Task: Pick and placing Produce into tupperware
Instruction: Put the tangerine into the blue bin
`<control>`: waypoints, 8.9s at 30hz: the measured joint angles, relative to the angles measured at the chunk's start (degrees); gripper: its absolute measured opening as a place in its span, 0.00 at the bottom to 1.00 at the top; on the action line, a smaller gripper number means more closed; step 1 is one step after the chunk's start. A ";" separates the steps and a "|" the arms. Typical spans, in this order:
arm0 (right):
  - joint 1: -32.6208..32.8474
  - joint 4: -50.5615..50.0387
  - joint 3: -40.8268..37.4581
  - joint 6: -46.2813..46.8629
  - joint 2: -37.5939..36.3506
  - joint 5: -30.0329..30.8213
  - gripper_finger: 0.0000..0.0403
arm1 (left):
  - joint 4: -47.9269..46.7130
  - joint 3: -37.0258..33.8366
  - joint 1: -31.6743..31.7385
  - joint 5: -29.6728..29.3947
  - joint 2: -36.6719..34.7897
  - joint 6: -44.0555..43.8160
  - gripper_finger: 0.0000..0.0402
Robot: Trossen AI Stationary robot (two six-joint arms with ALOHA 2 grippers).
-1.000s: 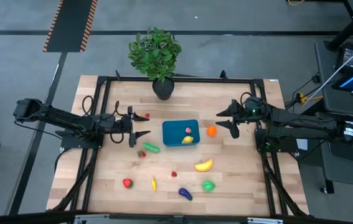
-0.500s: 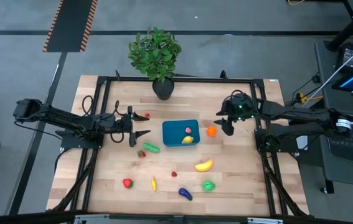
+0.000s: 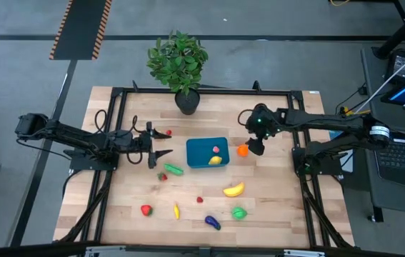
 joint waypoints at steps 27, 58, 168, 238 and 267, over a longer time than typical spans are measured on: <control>8.56 2.63 0.43 2.05 8.52 1.64 0.69 | -2.08 0.00 0.00 0.00 0.00 0.00 0.65; 8.56 7.53 0.43 1.89 19.98 1.60 0.69 | -3.15 0.02 0.00 -0.07 0.00 0.00 0.65; 5.61 17.84 -20.27 -0.82 -50.08 -8.26 0.60 | -3.36 0.02 -0.07 -0.09 0.00 -2.56 0.65; 5.85 10.61 14.19 -11.58 8.25 -14.23 0.60 | -6.66 0.02 -0.09 -0.04 -0.01 -2.58 0.65; 5.91 3.18 26.81 -18.32 26.09 -12.98 0.60 | -6.77 0.02 -0.09 -0.04 -0.01 -2.54 0.65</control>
